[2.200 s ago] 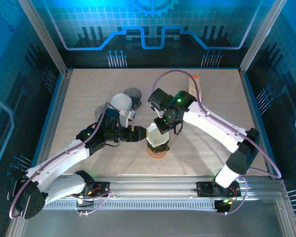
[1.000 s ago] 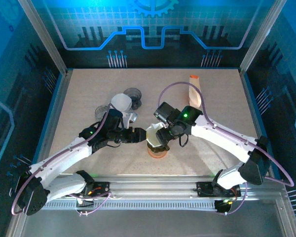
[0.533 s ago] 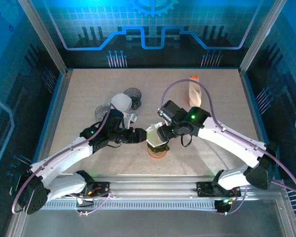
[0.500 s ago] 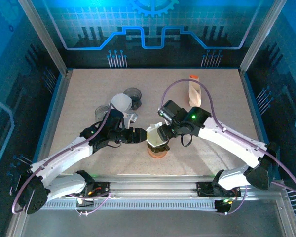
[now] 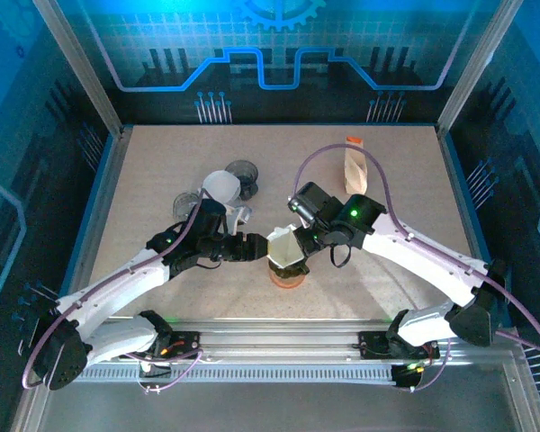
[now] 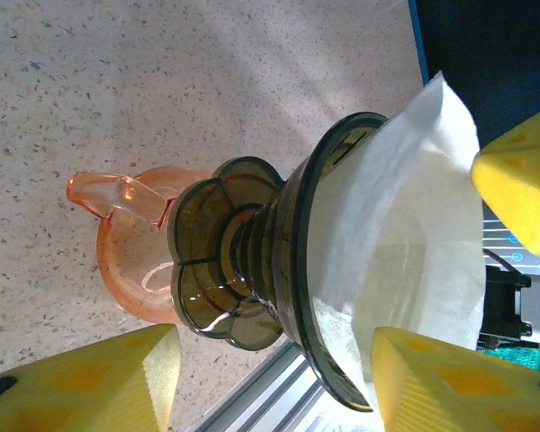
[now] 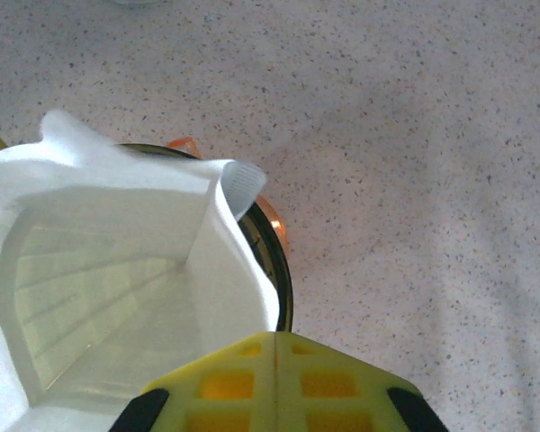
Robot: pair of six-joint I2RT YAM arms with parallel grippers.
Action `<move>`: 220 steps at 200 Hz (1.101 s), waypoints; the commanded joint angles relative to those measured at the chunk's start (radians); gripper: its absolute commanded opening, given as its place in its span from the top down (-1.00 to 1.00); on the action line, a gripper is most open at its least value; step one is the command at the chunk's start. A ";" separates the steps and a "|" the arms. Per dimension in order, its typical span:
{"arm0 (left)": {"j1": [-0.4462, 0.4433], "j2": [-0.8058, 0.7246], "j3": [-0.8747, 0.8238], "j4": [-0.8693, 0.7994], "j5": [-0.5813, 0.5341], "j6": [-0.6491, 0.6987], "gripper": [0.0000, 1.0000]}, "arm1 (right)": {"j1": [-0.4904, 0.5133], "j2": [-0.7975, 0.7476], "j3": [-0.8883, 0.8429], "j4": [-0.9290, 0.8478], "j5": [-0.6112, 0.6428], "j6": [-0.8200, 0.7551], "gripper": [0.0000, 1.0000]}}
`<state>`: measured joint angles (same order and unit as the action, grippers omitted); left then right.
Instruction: Place the coffee filter in the dripper
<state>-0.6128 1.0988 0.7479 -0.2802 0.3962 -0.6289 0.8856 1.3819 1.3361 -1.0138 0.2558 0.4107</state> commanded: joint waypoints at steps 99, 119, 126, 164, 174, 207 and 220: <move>-0.012 -0.016 0.024 0.017 -0.038 -0.028 -0.20 | 0.106 0.094 0.064 -0.083 0.181 -0.024 1.00; -0.013 -0.010 0.016 0.019 -0.040 -0.028 -0.18 | 0.110 0.094 0.066 -0.083 0.184 -0.025 1.00; -0.013 -0.004 0.016 0.017 -0.040 -0.028 -0.14 | 0.110 0.094 0.065 -0.083 0.183 -0.023 1.00; -0.012 0.008 0.021 0.007 -0.042 -0.027 0.01 | 0.112 0.093 0.065 -0.081 0.183 -0.020 1.00; -0.012 0.007 0.021 0.006 -0.042 -0.024 0.02 | 0.113 0.091 0.064 -0.080 0.183 -0.017 1.00; -0.012 0.014 0.024 -0.017 -0.046 -0.016 0.09 | 0.112 0.079 0.077 -0.074 0.195 -0.012 0.93; -0.012 0.012 0.023 -0.023 -0.051 -0.015 0.09 | 0.113 0.069 0.095 -0.082 0.217 -0.012 0.70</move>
<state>-0.6182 1.1004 0.7513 -0.2661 0.3618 -0.6544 0.9829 1.4685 1.3788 -1.0748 0.4232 0.3920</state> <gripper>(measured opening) 0.456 0.066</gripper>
